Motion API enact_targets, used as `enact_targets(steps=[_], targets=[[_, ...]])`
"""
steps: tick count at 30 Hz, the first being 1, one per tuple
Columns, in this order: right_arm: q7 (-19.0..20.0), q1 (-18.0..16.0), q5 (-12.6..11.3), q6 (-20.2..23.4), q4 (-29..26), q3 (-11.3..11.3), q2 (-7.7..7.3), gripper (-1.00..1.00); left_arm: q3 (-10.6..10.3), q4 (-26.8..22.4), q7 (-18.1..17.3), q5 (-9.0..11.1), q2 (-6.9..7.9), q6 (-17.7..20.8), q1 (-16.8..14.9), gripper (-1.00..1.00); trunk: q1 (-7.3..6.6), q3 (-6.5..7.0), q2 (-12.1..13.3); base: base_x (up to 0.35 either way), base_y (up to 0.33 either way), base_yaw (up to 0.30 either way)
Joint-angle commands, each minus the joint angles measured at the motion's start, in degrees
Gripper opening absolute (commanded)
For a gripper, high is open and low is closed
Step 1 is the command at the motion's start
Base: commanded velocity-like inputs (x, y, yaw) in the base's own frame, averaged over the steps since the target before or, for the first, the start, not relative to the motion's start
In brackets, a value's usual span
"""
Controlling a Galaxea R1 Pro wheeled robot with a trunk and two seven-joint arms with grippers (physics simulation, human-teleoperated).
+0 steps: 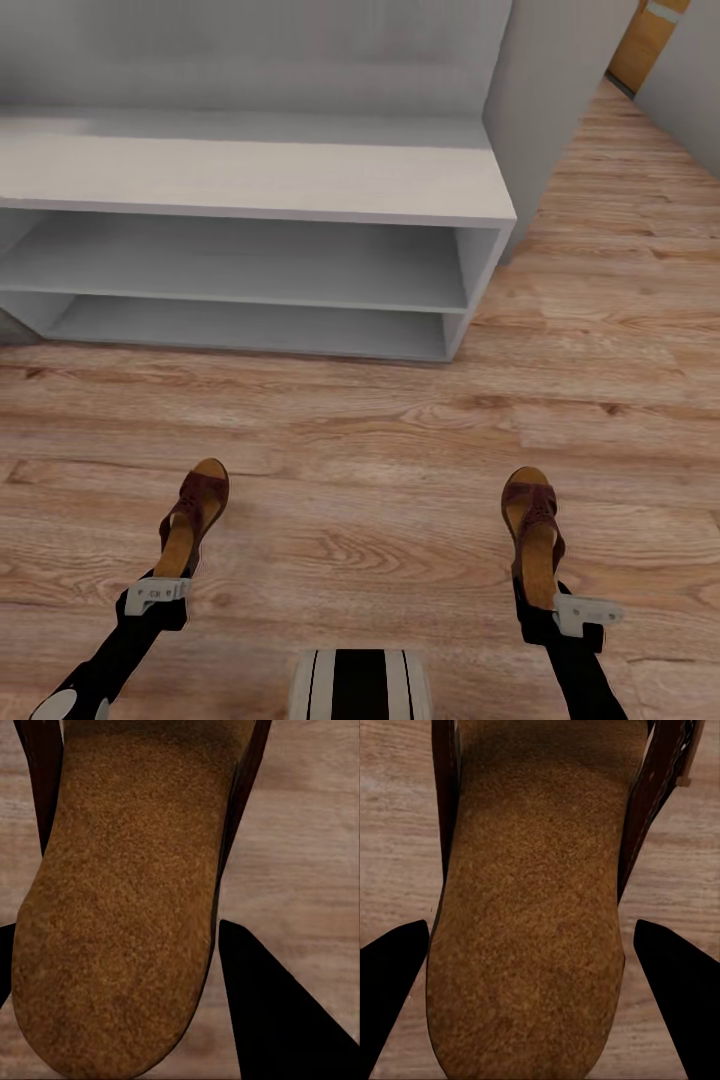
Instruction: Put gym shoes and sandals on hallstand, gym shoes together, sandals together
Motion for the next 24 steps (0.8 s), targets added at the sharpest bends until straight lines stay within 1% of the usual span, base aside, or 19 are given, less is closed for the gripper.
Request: enact_targets(steps=[1,6,15,24], targets=[[0.09,0.0,-0.02,-0.01,-0.01,-0.01,0.0,-1.0,0.0,-0.01,0.0,-0.13,0.0,-0.07,-0.01,-1.0,0.0,0.0,0.0,0.0,0.285,0.0],[0.09,0.0,-0.03,-0.01,-0.02,-0.01,-0.01,-1.0,-0.01,-0.01,-0.01,-0.13,0.0,-0.12,-0.01,-1.0,0.0,0.01,0.0,0.0,0.218,0.0],[0.09,0.0,-0.04,-0.01,-0.02,-0.01,0.0,-1.0,0.0,-0.01,0.02,-0.12,0.0,-0.11,-0.02,-1.0,0.0,0.01,0.0,0.0,0.097,0.0],[0.09,0.0,-0.04,-0.01,-0.03,-0.01,0.0,-1.0,0.0,-0.01,0.06,-0.13,0.0,-0.11,-0.02,-1.0,0.0,0.35,0.0,0.0,0.24,0.0]])
